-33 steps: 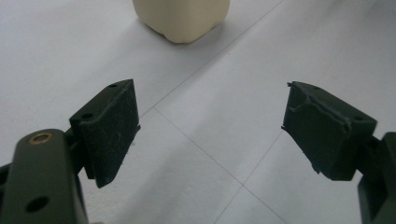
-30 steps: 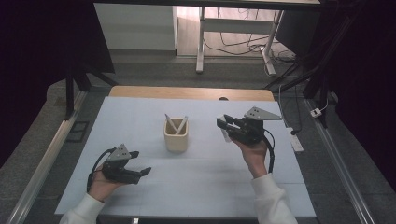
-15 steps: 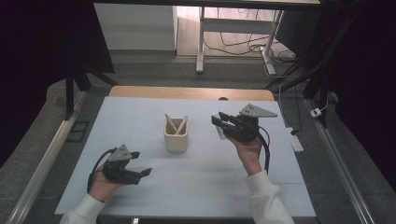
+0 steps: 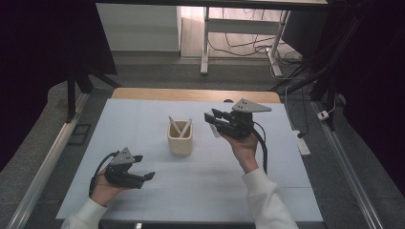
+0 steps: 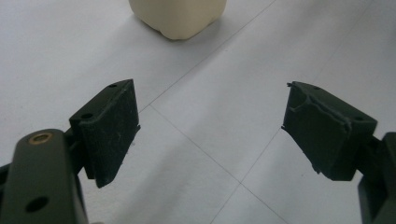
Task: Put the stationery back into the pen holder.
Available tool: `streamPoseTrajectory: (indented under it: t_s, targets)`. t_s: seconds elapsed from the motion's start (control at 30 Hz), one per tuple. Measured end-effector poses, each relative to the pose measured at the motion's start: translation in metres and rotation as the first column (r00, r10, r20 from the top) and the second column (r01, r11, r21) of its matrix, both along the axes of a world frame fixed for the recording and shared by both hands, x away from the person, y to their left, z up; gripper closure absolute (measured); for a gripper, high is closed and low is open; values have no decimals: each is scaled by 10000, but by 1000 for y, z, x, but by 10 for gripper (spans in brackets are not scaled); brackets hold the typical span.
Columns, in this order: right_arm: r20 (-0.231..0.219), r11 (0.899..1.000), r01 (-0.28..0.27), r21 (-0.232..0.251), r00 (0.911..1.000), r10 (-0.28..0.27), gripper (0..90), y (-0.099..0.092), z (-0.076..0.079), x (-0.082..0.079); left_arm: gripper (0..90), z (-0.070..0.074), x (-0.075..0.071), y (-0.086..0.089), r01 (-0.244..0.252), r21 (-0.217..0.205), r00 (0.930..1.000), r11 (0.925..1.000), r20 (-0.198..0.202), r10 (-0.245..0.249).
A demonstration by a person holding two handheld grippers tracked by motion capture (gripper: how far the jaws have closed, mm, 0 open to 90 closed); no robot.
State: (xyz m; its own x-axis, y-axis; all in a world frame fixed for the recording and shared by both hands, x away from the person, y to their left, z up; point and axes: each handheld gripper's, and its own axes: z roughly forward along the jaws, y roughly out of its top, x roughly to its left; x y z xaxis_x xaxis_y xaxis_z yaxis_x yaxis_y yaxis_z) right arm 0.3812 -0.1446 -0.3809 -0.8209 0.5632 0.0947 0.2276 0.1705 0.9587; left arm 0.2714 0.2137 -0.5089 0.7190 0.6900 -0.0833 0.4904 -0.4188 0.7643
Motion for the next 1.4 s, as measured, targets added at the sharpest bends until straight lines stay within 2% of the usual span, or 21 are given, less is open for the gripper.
streamPoseTrajectory:
  t_s: [0.8, 1.4]
  targets:
    - [-130, 9987, -516, -26, 9986, 515, 666, 38, 3, 9, 179, 1, 0, 0, 60, -13, 10000, 10000, 12, -60]
    - [-150, 9961, -876, -121, 9961, 874, 664, 75, -10, 23, 179, 0, 0, -1, 164, -3, 9999, 9999, -26, -164]
